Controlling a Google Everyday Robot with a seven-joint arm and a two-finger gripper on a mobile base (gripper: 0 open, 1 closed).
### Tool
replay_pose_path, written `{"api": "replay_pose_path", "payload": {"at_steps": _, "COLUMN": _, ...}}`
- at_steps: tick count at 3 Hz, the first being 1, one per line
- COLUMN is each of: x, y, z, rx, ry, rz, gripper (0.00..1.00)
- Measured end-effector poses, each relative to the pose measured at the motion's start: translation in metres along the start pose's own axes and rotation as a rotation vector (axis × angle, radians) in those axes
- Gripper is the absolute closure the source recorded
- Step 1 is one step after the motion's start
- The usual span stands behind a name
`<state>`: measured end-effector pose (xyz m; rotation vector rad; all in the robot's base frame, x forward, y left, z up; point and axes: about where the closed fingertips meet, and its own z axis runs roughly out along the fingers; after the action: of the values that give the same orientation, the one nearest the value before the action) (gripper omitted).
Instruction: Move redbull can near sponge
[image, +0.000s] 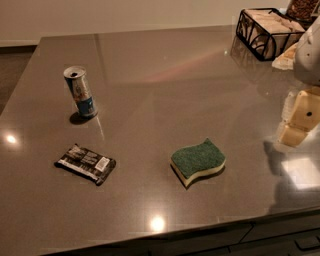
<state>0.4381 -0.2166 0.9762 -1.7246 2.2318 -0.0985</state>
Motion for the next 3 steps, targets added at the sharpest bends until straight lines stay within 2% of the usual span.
{"api": "replay_pose_path", "payload": {"at_steps": 1, "x": 0.000, "y": 0.000, "z": 0.000, "rx": 0.000, "ry": 0.000, "rz": 0.000, "gripper": 0.00}}
{"api": "replay_pose_path", "payload": {"at_steps": 2, "x": -0.021, "y": -0.012, "z": 0.005, "rx": 0.011, "ry": -0.044, "rz": -0.005, "gripper": 0.00}}
{"api": "replay_pose_path", "payload": {"at_steps": 3, "x": -0.060, "y": -0.031, "z": 0.018, "rx": 0.014, "ry": -0.103, "rz": -0.022, "gripper": 0.00}}
